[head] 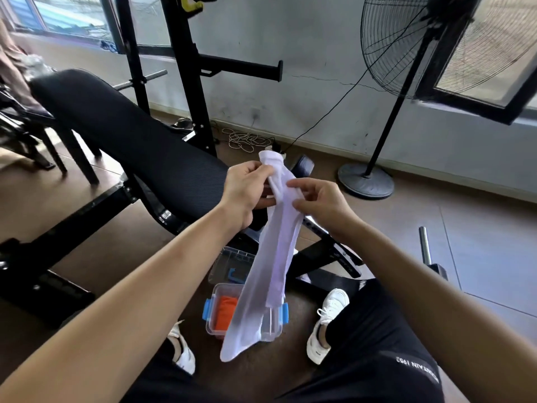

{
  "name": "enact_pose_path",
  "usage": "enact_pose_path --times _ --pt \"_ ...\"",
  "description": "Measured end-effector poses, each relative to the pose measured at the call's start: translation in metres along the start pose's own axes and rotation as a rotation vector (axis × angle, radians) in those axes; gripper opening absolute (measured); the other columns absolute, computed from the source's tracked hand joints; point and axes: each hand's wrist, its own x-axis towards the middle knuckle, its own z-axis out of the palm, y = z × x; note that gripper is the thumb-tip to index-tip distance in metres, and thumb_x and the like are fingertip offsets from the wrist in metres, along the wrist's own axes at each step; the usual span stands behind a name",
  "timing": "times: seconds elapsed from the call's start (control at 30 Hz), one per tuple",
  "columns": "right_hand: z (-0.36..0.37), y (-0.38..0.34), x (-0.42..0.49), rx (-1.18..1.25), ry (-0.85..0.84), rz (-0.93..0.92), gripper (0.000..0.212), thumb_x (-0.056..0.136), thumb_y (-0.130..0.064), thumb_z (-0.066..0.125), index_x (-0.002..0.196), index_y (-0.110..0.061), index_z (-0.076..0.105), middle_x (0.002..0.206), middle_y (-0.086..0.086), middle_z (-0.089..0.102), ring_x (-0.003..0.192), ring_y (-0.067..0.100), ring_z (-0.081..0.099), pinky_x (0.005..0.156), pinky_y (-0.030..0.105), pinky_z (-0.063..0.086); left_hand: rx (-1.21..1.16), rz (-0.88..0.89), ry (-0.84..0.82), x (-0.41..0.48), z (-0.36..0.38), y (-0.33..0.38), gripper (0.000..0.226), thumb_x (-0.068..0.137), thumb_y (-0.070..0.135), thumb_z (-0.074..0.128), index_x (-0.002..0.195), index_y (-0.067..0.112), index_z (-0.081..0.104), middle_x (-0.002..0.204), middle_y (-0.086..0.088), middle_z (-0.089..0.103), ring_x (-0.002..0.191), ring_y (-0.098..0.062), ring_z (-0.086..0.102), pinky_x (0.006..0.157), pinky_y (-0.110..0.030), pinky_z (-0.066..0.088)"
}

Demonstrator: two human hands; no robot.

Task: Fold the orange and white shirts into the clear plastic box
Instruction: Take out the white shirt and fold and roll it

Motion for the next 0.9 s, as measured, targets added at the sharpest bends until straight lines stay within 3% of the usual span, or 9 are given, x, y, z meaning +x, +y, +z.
enact_pose_path --times 0.13,0.27,0.4,0.53,0.63,0.7,0.8,0.9 --pt "0.011 -0.006 -0.006 0.157 -0.087 -0.044 0.028 0.083 -0.003 0.077 0.107 -0.019 0.075 0.094 0.009 0.074 0.069 0.012 0.06 0.067 0.028 0.053 0.021 0.032 0.0 -0.004 0.009 0.005 0.008 0.091 0.005 0.065 0.083 0.005 0.067 0.073 -0.009 0.068 0.056 -0.016 0.07 0.051 -0.028 0.056" --pt "0.019 -0.001 -0.005 0.158 0.009 -0.08 0.03 0.079 -0.02 0.086 0.107 -0.017 0.077 0.1 0.011 0.076 0.077 0.012 0.066 0.07 0.028 0.057 0.06 0.067 0.05 -0.009 0.012 0.004 0.007 0.087 0.007 0.069 0.08 0.007 0.07 0.074 -0.009 0.07 0.059 -0.017 0.07 0.05 -0.025 0.054" --pt "0.027 0.003 -0.004 0.164 -0.004 -0.127 0.014 0.087 -0.008 0.076 0.1 -0.012 0.078 0.09 0.008 0.075 0.075 0.011 0.064 0.074 0.032 0.055 0.043 0.071 0.031 -0.012 0.002 0.004 0.003 0.084 0.007 0.073 0.087 0.007 0.074 0.081 -0.014 0.076 0.072 -0.02 0.074 0.061 -0.029 0.059" --pt "0.029 0.007 -0.001 0.239 -0.024 -0.047 0.019 0.093 0.002 0.06 0.093 -0.007 0.078 0.088 0.024 0.068 0.08 0.023 0.059 0.075 0.039 0.048 -0.013 0.117 -0.058 -0.014 -0.018 -0.002 0.013 0.093 0.004 0.065 0.097 0.008 0.077 0.093 -0.012 0.078 0.082 -0.016 0.075 0.072 -0.028 0.061" --pt "0.025 0.008 0.002 0.277 -0.018 -0.003 0.022 0.092 0.007 0.054 0.097 0.002 0.074 0.085 0.018 0.066 0.076 0.019 0.058 0.069 0.03 0.047 -0.065 0.166 0.058 -0.011 -0.038 -0.024 0.019 0.092 0.002 0.063 0.105 0.012 0.073 0.098 -0.007 0.077 0.082 -0.009 0.07 0.072 -0.023 0.059" --pt "0.02 0.008 0.005 0.331 -0.052 0.004 0.023 0.092 0.01 0.051 0.104 0.009 0.07 0.087 0.015 0.063 0.076 0.02 0.057 0.065 0.025 0.046 -0.048 0.125 0.091 -0.01 -0.05 -0.054 0.033 0.084 0.013 0.071 0.116 0.016 0.067 0.103 -0.001 0.073 0.087 -0.007 0.067 0.073 -0.023 0.055" --pt "0.01 0.008 0.009 0.418 -0.107 0.021 0.023 0.087 0.004 0.054 0.103 0.001 0.07 0.087 0.013 0.062 0.077 0.021 0.054 0.069 0.03 0.043 0.051 0.018 -0.145 -0.015 -0.053 -0.104 0.068 0.068 0.034 0.081 0.13 0.016 0.06 0.12 -0.006 0.071 0.104 -0.013 0.066 0.084 -0.025 0.053" --pt "0.001 0.004 0.009 0.475 -0.157 0.013 0.026 0.081 0.002 0.056 0.099 -0.008 0.073 0.087 0.01 0.066 0.077 0.021 0.059 0.073 0.032 0.048 0.052 0.029 -0.313 -0.018 -0.042 -0.13 0.04 0.086 0.018 0.079 0.122 0.008 0.067 0.117 -0.014 0.073 0.104 -0.018 0.065 0.09 -0.03 0.054"
